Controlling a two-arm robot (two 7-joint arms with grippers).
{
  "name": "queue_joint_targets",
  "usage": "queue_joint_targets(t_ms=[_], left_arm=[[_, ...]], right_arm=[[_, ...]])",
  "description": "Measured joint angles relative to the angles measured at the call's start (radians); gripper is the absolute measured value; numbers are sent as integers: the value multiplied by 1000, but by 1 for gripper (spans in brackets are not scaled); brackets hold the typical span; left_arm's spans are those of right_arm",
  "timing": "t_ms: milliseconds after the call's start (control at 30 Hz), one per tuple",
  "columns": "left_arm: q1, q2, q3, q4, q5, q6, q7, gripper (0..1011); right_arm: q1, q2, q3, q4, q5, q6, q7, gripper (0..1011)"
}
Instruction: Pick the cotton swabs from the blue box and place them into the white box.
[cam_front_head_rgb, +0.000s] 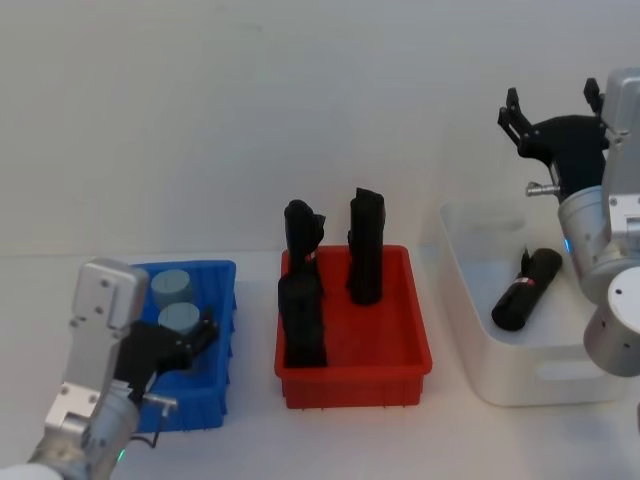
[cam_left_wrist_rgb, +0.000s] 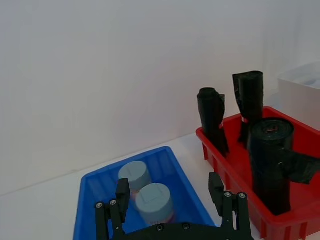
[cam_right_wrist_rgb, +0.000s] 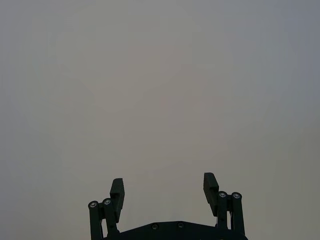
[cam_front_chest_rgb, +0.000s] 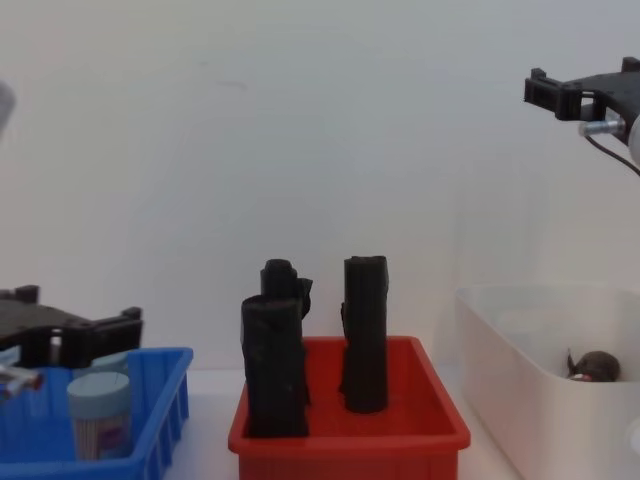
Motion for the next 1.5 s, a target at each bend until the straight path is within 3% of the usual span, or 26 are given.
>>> queue_joint_targets(t_ms=[233,567,1067,1500], left_arm=[[-93,-58,1,104,23,34,-136,1000],[-221,-128,-1,246,66,94,-253,1000],[-305,-171,-18,343,99,167,-271,999],[-315,-175,-33,361,83,225,-260,1000]], right_arm=[[0,0,0,0,0,0,0,1002],[0,0,0,0,0,0,0,1002],[0,0,0,0,0,0,0,1002],[0,0,0,0,0,0,0,1002]])
